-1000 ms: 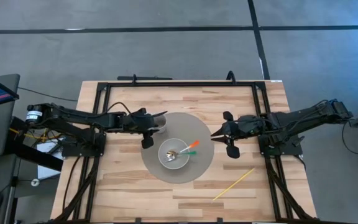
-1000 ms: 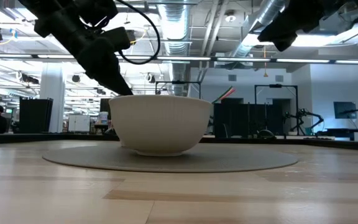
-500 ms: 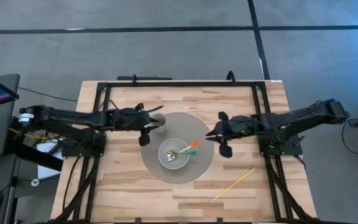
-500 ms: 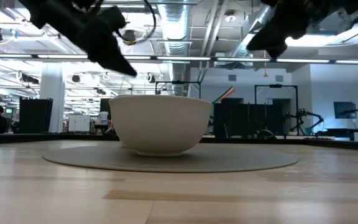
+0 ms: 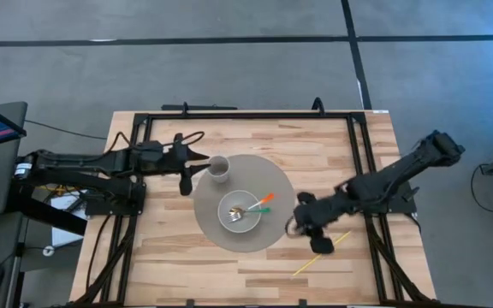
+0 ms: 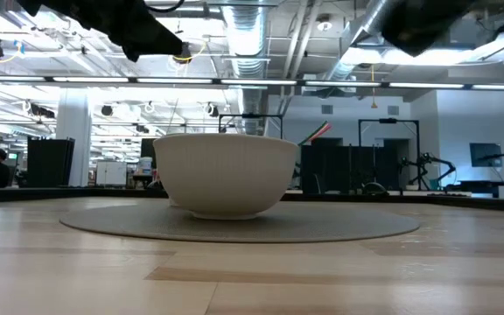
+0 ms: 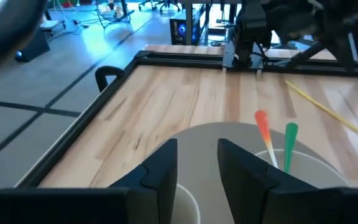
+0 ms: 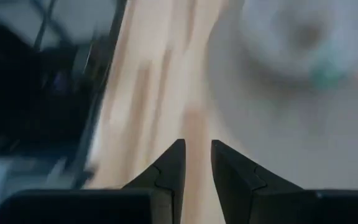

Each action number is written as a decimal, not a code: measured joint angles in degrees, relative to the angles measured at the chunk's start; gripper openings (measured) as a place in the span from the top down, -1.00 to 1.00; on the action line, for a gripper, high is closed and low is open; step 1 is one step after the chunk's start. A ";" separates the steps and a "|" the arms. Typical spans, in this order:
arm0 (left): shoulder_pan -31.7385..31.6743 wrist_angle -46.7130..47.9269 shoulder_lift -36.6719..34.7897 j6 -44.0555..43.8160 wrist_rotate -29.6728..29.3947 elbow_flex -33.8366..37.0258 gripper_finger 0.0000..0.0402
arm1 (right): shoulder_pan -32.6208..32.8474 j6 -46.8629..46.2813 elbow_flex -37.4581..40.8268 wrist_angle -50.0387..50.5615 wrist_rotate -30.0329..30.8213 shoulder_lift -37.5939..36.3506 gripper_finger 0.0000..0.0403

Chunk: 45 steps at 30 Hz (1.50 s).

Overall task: Pick & Place Utensil
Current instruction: Put the yellow straw into the gray cup on the gray placemat

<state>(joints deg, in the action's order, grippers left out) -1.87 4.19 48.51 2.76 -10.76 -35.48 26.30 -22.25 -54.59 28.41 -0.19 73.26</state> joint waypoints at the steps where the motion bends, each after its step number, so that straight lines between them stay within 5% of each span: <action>1: 0.00 0.06 -0.02 -0.20 0.02 0.00 0.42 | 1.54 -3.05 -0.64 2.66 -1.56 1.15 0.65; 10: 0.00 0.50 1.94 -1.70 0.02 0.00 0.42 | 13.24 -27.56 -1.84 30.56 -2.97 8.94 0.65; 24: 0.02 0.48 5.39 -1.72 0.80 0.00 0.42 | 17.12 -25.64 -1.97 33.07 -3.39 23.50 0.65; 32: 0.02 0.44 5.60 -1.74 3.37 0.00 0.42 | 16.77 -19.81 -2.08 33.15 -10.74 32.38 0.65; 45: 0.02 0.46 5.58 -1.75 3.76 0.00 0.42 | 13.45 -16.71 -1.82 31.97 -9.41 30.75 0.95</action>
<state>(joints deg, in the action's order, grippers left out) -1.85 4.64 54.08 1.01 -7.01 -35.48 39.75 -38.96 -56.40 60.37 -9.60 104.01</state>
